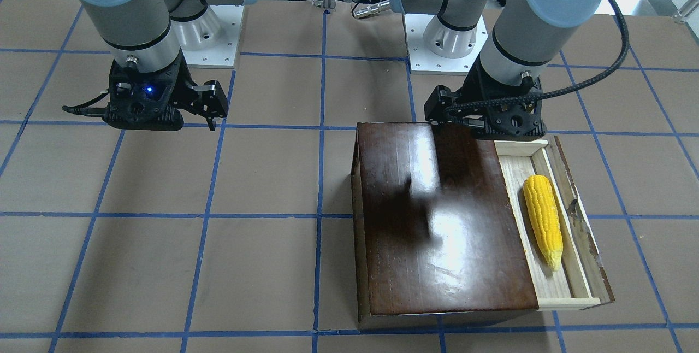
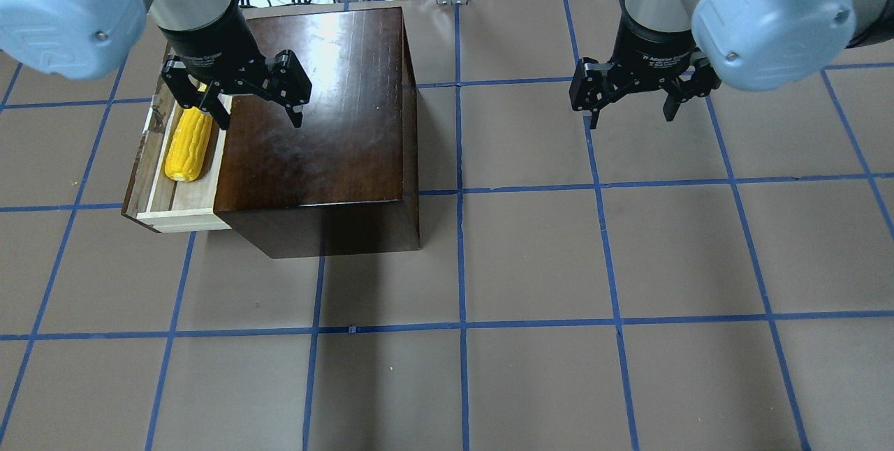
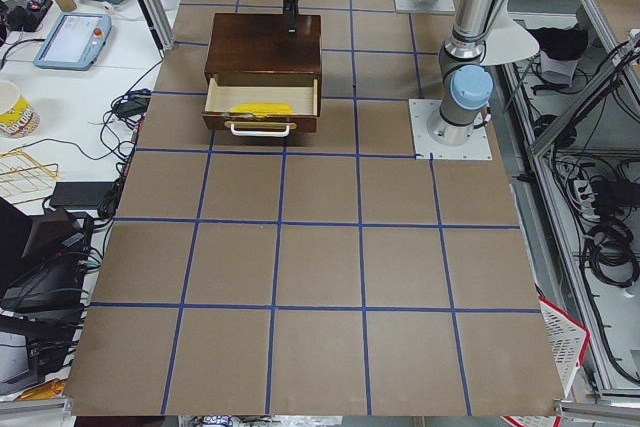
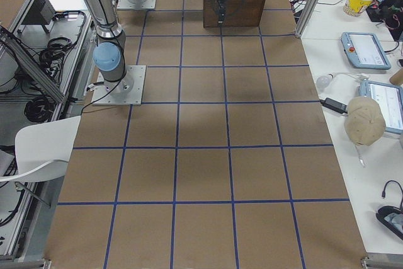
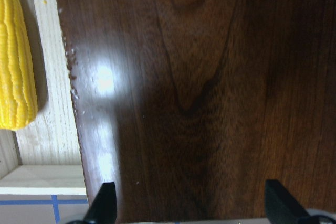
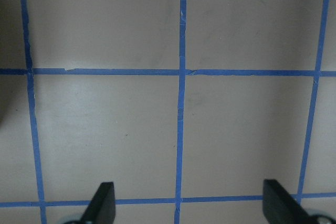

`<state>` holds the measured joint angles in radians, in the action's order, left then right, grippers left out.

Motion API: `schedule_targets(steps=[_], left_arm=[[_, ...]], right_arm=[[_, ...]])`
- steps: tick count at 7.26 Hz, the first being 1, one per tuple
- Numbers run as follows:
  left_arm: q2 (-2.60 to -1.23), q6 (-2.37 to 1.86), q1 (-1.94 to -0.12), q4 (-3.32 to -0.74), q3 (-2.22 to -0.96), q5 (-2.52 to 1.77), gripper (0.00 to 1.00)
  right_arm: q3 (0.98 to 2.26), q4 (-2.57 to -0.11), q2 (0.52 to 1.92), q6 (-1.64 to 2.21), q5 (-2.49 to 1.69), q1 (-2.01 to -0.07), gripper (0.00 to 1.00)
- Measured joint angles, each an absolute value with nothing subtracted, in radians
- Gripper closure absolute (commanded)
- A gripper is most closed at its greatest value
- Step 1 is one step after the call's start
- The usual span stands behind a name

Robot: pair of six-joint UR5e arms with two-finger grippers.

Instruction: Open drawer and put corn inside

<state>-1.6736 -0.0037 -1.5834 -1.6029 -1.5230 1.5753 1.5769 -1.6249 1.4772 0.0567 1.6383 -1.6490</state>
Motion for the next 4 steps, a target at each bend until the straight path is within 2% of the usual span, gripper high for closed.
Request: schedule_targets(steps=[4], left_arm=[[-1.64,-0.003,-1.569,-1.601,-1.55,1.572,0.0]], right_arm=[[1.577,-1.625,1.477,0.057,1.638,-1.649,0.0]])
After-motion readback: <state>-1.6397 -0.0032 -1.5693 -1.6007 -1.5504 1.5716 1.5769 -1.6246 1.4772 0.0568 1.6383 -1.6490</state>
